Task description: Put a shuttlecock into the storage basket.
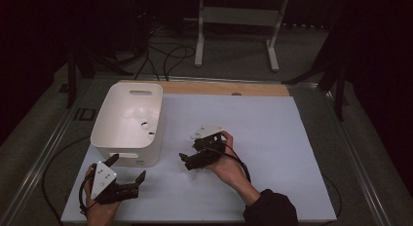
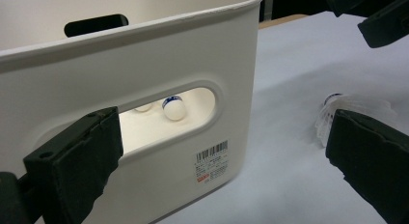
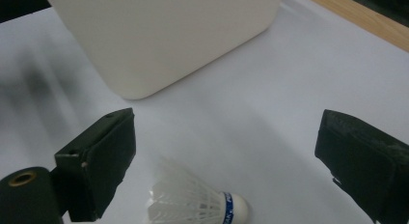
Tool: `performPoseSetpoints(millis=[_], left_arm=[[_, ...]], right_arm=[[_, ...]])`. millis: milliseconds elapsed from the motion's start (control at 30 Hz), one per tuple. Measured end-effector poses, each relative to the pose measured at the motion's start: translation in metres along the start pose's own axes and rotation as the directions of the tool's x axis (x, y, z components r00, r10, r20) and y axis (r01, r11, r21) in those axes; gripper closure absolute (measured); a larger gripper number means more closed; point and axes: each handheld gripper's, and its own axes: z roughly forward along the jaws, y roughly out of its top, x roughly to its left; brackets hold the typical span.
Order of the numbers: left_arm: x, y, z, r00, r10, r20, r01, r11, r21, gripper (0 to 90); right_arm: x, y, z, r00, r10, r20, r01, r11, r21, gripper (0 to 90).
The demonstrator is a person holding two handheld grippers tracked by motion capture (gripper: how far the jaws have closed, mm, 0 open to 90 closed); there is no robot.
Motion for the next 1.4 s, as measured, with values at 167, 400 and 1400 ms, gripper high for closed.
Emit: performPoseSetpoints(millis=[167, 400, 1400], left_arm=[[0.000, 0.000, 0.000, 1.0000, 0.000, 0.000, 0.000, 1.0000, 0.001, 0.2], [0.000, 0.000, 0.000, 1.0000, -0.001, 0.000, 0.001, 1.0000, 0.000, 0.2], [0.000, 0.000, 0.000, 1.0000, -0.004, -0.002, 0.004, 1.0000, -0.002, 0.2]], right_arm=[[0.003, -0.003, 0.001, 1.0000, 0.000, -0.002, 0.000, 1.000, 0.012, 7.2], [0.008, -0.010, 0.007, 0.9999, -0.012, -0.003, 0.013, 0.999, 0.044, 7.2], [0.007, -0.033, 0.032, 0.9978, -0.055, 0.035, 0.047, 0.979, 0.197, 7.9]])
